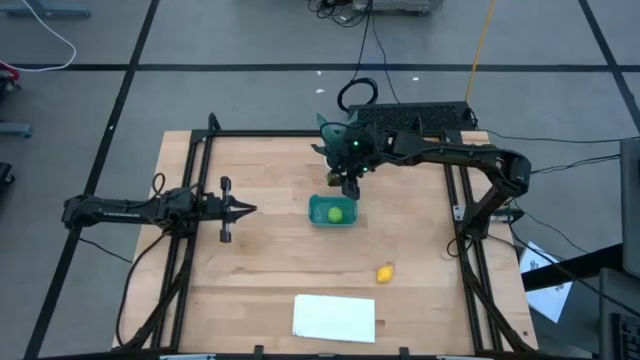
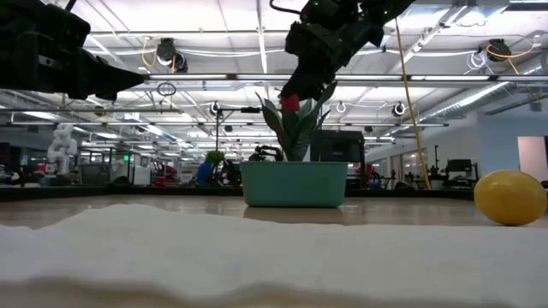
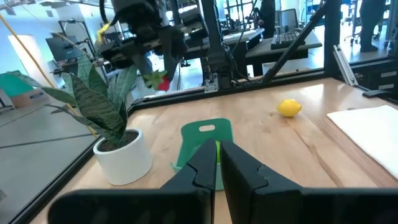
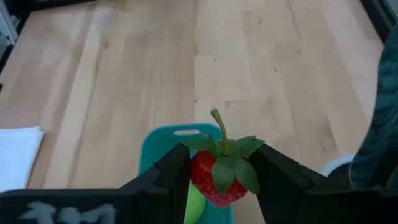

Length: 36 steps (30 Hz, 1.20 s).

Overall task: Pick and placing Produce into tupperware
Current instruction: Put the red strawberry into the green bin

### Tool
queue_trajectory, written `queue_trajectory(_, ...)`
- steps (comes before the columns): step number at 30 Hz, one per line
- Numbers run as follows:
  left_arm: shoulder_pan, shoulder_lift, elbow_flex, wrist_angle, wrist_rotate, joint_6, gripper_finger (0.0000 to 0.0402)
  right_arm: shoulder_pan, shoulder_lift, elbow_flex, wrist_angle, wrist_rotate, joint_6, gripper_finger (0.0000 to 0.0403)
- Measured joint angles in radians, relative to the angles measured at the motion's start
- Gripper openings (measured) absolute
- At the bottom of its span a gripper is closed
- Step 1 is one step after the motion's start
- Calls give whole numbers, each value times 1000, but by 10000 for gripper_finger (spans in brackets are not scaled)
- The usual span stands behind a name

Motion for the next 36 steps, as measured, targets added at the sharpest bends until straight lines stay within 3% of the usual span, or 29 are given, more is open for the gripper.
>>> queue_trajectory(4,0,0,0,1,0,0,26,16,-41,0,-32,45,-1,133)
queue_trajectory(15,0,0,0,0,0,-2,26,43,-59,-25,-86,46,-27,133)
queue_trajectory(24,0,0,0,0,0,-20,26,100,-59,-123,-23,-5,-273,136)
queue_trajectory(29,0,0,0,0,1,-21,26,152,-59,-134,-19,-15,-491,138)
queue_trajectory(36,0,0,0,0,1,-19,26,174,-58,-134,38,-11,-617,135)
